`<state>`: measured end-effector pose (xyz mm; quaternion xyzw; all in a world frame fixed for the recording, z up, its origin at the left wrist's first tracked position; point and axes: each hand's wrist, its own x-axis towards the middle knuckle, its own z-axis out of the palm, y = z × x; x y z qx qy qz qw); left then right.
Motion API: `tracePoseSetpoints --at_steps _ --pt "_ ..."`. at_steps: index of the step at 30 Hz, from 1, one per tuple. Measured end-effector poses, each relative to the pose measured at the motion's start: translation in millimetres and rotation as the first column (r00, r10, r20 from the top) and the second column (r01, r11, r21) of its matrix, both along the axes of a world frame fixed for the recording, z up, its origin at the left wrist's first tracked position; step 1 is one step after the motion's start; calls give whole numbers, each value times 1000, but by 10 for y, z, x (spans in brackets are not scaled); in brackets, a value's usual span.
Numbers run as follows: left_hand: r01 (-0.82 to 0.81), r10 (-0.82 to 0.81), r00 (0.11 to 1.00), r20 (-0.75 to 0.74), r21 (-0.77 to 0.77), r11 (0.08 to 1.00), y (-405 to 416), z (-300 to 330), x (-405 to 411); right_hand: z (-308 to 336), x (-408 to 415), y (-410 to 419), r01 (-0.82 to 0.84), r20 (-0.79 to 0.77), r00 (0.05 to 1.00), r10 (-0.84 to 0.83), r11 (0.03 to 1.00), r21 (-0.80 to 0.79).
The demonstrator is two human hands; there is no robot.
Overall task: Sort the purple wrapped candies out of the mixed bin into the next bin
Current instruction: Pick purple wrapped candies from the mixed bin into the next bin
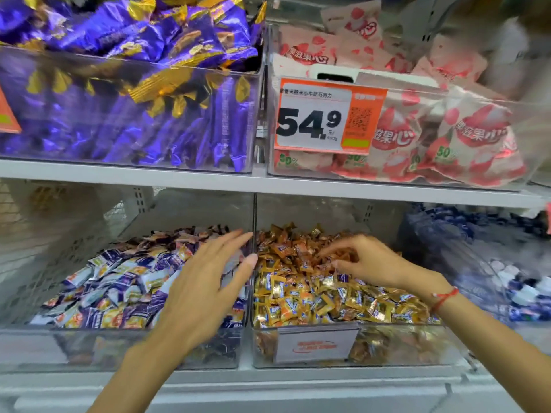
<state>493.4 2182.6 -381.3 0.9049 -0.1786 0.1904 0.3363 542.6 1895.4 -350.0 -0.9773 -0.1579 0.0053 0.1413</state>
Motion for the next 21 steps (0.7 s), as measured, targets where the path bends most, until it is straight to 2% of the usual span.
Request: tracePoseSetpoints --at_steps 2,5,8,10,13,18,21 --pt "85 -84 996 -34 22 996 -100 -45 -19 29 73 -149 64 -40 997 -65 998 -14" --pt "90 -88 994 -59 23 996 -116 -70 -6 -18 109 -374 127 -145 980 -135 990 -62" --pt "82 -80 995 -53 42 996 -136 -47 -11 -180 124 -482 168 -216 953 -213 963 -211" --pt "79 -78 996 -52 32 996 -147 -41 -12 -284 129 -374 160 -245 941 -235 943 -292" --pt "89 -88 994 -60 23 996 -149 -45 -12 -453 167 7 128 -380 888 -259 933 -335" --pt "96 -95 994 -58 18 995 -139 -41 -19 -637 210 315 20 -566 820 -83 993 -117" --pt "95 -94 994 -50 27 995 -140 -32 -33 -386 -56 337 -163 -494 858 139 987 -5"
